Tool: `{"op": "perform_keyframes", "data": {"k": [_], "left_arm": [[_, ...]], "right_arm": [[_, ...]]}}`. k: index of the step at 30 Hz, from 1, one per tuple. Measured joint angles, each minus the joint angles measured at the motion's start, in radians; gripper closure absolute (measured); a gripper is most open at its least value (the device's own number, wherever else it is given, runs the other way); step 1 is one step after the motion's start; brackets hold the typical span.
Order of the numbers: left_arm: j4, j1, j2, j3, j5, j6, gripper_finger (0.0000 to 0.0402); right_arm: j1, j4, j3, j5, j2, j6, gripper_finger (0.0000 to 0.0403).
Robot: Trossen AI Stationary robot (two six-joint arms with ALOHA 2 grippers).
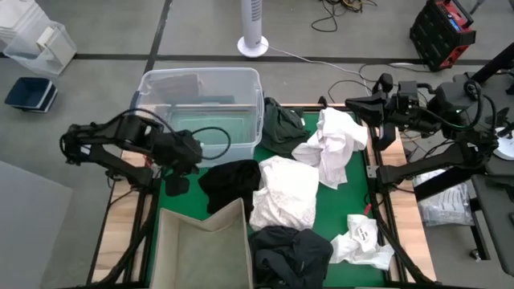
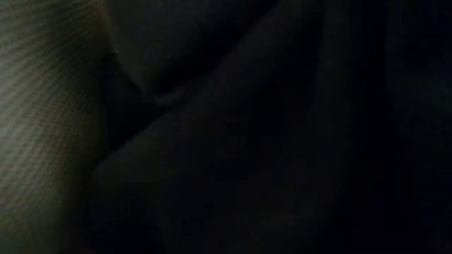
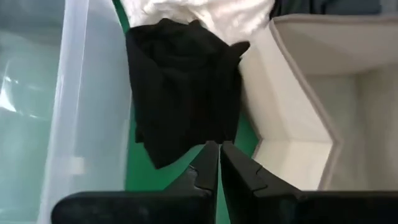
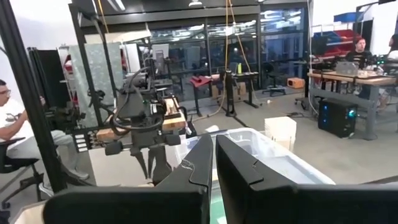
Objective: Sort clothes
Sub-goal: Put the black shirt into the transparent bin
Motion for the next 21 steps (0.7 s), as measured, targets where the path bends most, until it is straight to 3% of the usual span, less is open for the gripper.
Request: {"op": "perform_keyframes", "data": {"k": [9,12,17,21], "left_arm": [[0.264,-0.039,-0.099,-0.238,-0.127,-0.429,0.0402],[0.33,-0.044,-0.101,-0.257,-0.133,-0.59,0.0402],[0.316,-0.079,-0.049,-0.258,-0.134,-1.032,0.0402],[0.309,-0.093,0.03,-0.259,-0.131,-1.194,0.0402]], "right_arm": [[0.0,0.001,0.0,0.005,0.0,-0.032,0.039],[0.0,0.003,0.0,0.062,-0.002,-0.036,0.039],[0.0,0.003,0.0,0.14,-0.004,-0.015,0.039],[0.0,0.002,0.0,0.14,-0.003,-0.039,0.039]]}}
